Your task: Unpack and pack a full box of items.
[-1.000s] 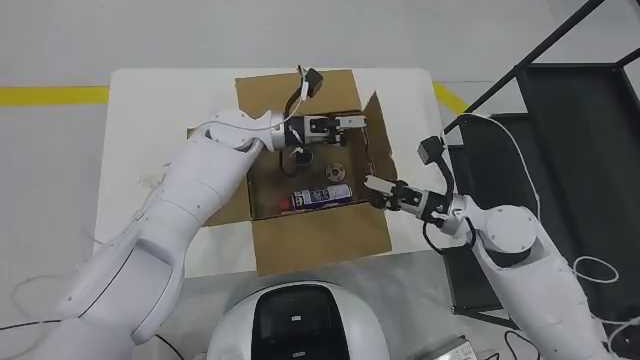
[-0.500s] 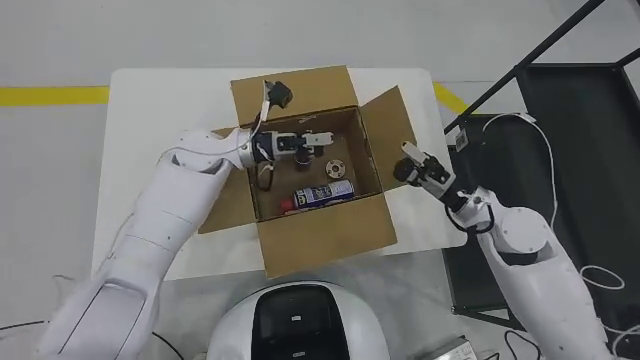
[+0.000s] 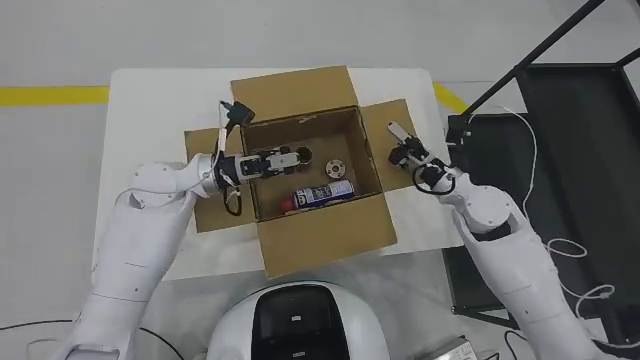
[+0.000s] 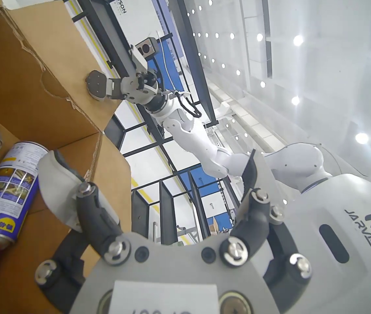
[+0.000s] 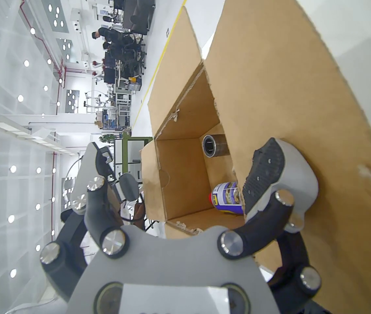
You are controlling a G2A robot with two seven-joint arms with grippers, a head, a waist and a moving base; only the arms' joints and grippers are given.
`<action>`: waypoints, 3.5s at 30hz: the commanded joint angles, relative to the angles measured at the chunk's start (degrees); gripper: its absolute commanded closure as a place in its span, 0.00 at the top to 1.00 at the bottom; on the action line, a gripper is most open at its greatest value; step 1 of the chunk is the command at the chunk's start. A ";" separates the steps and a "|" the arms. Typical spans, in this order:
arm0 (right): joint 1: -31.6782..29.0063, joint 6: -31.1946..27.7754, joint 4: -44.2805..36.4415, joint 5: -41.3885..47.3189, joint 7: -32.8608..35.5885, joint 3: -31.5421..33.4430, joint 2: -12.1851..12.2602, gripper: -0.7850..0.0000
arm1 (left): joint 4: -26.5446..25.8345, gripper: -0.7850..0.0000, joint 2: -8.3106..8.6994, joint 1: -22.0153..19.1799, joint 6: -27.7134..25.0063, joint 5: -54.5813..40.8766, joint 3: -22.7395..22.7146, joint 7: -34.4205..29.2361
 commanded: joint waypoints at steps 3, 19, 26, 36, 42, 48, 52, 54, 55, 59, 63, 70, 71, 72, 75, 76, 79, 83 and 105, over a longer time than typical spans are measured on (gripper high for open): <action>1.84 2.73 1.96 -2.33 -0.76 -2.11 -0.39 1.00 | -1.81 1.00 0.84 2.02 -0.17 -0.72 -2.78 0.01; 0.14 7.19 -3.08 -7.65 4.81 -3.64 -0.40 1.00 | -6.28 1.00 3.21 7.55 -0.73 -2.82 -10.12 1.31; -2.88 8.85 -7.57 -8.05 7.30 -2.76 -0.16 1.00 | -6.09 1.00 3.74 7.94 -1.02 -3.69 -10.89 1.99; -2.88 1.72 -9.20 -6.08 5.83 -1.19 -0.42 1.00 | -5.57 1.00 4.47 9.29 -3.91 -5.61 -13.21 4.52; 0.73 1.12 -13.71 -17.04 9.01 -4.76 -0.42 1.00 | -5.39 1.00 4.92 11.60 -6.88 -4.11 -15.92 10.21; 10.68 9.14 -12.25 -28.55 15.07 -14.39 -1.53 1.00 | -5.93 1.00 5.41 14.17 -8.33 -3.24 -18.83 14.86; 16.62 15.40 -9.76 -36.98 17.04 -21.02 -2.66 1.00 | -6.18 1.00 5.71 15.64 -9.49 -4.85 -21.09 17.19; 19.07 17.63 -8.67 -40.27 18.05 -23.58 -3.20 1.00 | -6.05 1.00 5.80 16.05 -9.68 -5.84 -21.81 18.06; 19.32 18.00 -8.55 -40.58 17.93 -23.87 -3.29 1.00 | -5.91 1.00 5.83 16.15 -9.59 -6.53 -21.93 18.20; 19.32 18.00 -8.55 -40.58 17.93 -23.87 -3.29 1.00 | -4.98 1.00 5.94 15.77 -9.09 -7.52 -21.90 18.51; 19.32 18.00 -8.55 -40.58 17.93 -23.87 -3.29 1.00 | -4.64 1.00 5.94 15.47 -8.84 -7.86 -21.50 18.35; 19.32 18.00 -8.55 -40.58 17.93 -23.87 -3.29 1.00 | -4.64 1.00 5.94 15.47 -8.84 -7.86 -21.50 18.35; 19.32 18.00 -8.55 -40.58 17.93 -23.87 -3.29 1.00 | -4.64 1.00 5.94 15.47 -8.84 -7.86 -21.50 18.35; 19.32 18.00 -8.55 -40.58 17.93 -23.87 -3.29 1.00 | -4.64 1.00 5.94 15.47 -8.84 -7.86 -21.50 18.35; 19.32 18.00 -8.55 -40.58 17.93 -23.87 -3.29 1.00 | -4.64 1.00 5.94 15.47 -8.84 -7.86 -21.50 18.35; 19.32 18.00 -8.55 -40.58 17.93 -23.87 -3.29 1.00 | -4.64 1.00 5.94 15.47 -8.84 -7.86 -21.50 18.35; 19.32 18.00 -8.55 -40.58 17.93 -23.87 -3.29 1.00 | -4.64 1.00 5.94 15.47 -8.84 -7.86 -21.50 18.35; 19.85 17.65 -7.38 -42.21 18.06 -25.17 -3.58 1.00 | -4.64 1.00 5.94 15.47 -8.84 -7.86 -21.50 18.35; 36.67 26.05 15.22 -48.47 13.94 -46.89 -15.01 1.00 | -4.64 1.00 5.94 15.47 -8.84 -7.86 -21.50 18.35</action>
